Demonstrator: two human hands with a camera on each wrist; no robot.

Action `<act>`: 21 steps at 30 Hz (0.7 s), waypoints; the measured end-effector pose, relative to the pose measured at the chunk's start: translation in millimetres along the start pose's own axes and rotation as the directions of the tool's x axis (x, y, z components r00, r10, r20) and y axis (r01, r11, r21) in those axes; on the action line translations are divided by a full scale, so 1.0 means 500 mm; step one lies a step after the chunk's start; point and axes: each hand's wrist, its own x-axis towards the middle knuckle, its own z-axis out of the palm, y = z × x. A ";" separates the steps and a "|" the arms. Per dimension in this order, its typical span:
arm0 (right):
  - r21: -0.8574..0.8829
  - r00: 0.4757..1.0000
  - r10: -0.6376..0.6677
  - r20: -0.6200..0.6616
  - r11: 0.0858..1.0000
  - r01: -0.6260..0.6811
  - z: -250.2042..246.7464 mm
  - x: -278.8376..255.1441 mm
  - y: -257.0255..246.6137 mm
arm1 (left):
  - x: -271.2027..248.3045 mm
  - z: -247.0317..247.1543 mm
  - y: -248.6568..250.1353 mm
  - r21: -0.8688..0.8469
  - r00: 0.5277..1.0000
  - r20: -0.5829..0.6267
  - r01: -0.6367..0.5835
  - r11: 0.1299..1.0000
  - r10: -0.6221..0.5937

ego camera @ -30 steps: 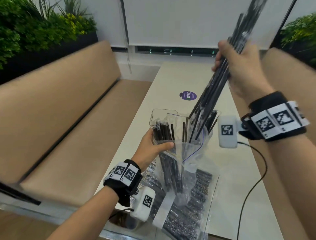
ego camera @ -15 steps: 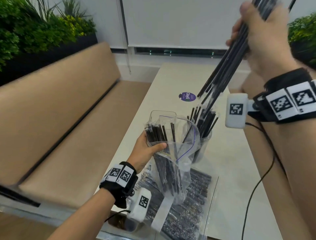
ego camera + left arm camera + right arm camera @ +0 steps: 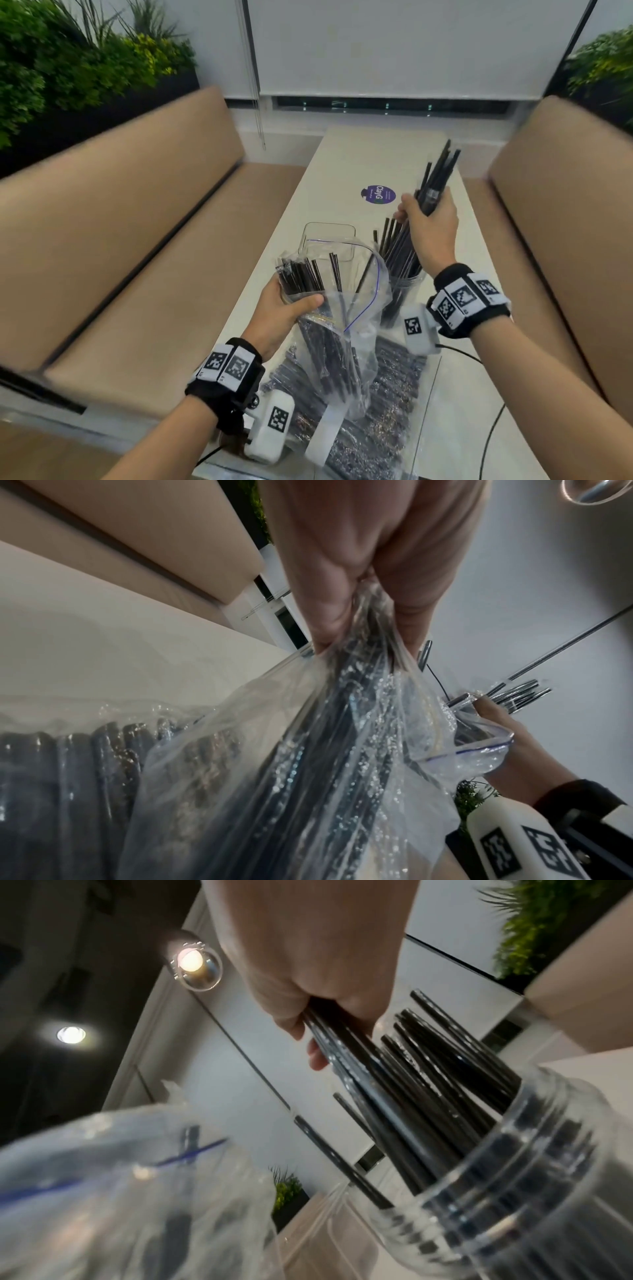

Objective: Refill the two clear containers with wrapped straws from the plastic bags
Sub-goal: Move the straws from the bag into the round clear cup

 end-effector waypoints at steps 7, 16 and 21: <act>-0.121 0.996 -0.065 -0.068 0.991 0.056 -0.027 0.070 -0.027 | 0.000 0.000 0.003 0.014 1.000 0.010 0.012 1.000 -0.012; -0.488 0.936 -0.337 0.103 0.803 0.342 -0.069 0.035 -0.117 | 0.005 0.000 0.009 0.011 1.000 -0.002 0.017 1.000 -0.017; -0.182 0.912 -0.006 0.411 0.979 0.089 -0.042 -0.147 -0.126 | 0.007 0.005 0.023 0.041 1.000 -0.011 0.002 0.999 -0.002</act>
